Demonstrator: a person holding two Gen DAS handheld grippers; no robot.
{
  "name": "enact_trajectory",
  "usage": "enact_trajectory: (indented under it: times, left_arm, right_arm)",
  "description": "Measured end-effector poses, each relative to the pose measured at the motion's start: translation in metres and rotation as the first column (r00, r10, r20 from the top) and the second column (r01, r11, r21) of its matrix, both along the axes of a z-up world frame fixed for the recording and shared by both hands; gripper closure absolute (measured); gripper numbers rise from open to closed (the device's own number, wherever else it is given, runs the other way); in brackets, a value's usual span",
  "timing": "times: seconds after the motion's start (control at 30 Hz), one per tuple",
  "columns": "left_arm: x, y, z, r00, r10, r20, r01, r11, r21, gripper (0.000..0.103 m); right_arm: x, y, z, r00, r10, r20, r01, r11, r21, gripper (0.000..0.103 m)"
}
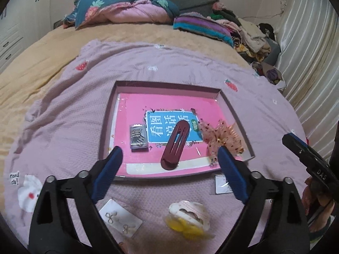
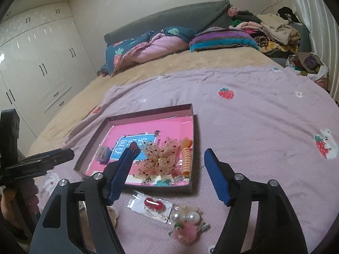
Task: Organize jewelry
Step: 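Withdraw both tools from the tray toward the remaining jewelry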
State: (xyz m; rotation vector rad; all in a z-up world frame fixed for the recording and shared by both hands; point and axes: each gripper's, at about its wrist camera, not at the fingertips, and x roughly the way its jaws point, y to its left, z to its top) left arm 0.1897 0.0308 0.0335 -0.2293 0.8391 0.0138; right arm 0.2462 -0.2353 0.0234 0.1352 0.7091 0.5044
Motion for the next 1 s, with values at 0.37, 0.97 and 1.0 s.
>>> enact_trajectory:
  times: [0.37,0.97,1.0]
  left_arm:
    - [-0.029,0.008,0.020,0.998,0.026,0.053,-0.025,1.000,-0.003,0.010]
    - [-0.070,0.020,0.020,0.997,0.047,0.061,-0.047,0.999,0.000,0.010]
    - [-0.072,0.020,0.018,0.997,0.045,0.058,-0.045,0.999,0.000,0.010]
  right_arm:
    - [-0.032,-0.011,0.024,0.998,-0.014,0.056,0.013,1.000,0.015,0.023]
    - [-0.070,-0.003,0.033,0.996,0.033,0.086,-0.033,0.999,-0.010,0.021]
    - [-0.072,-0.003,0.033,0.996,0.035,0.086,-0.034,0.999,-0.012,0.021]
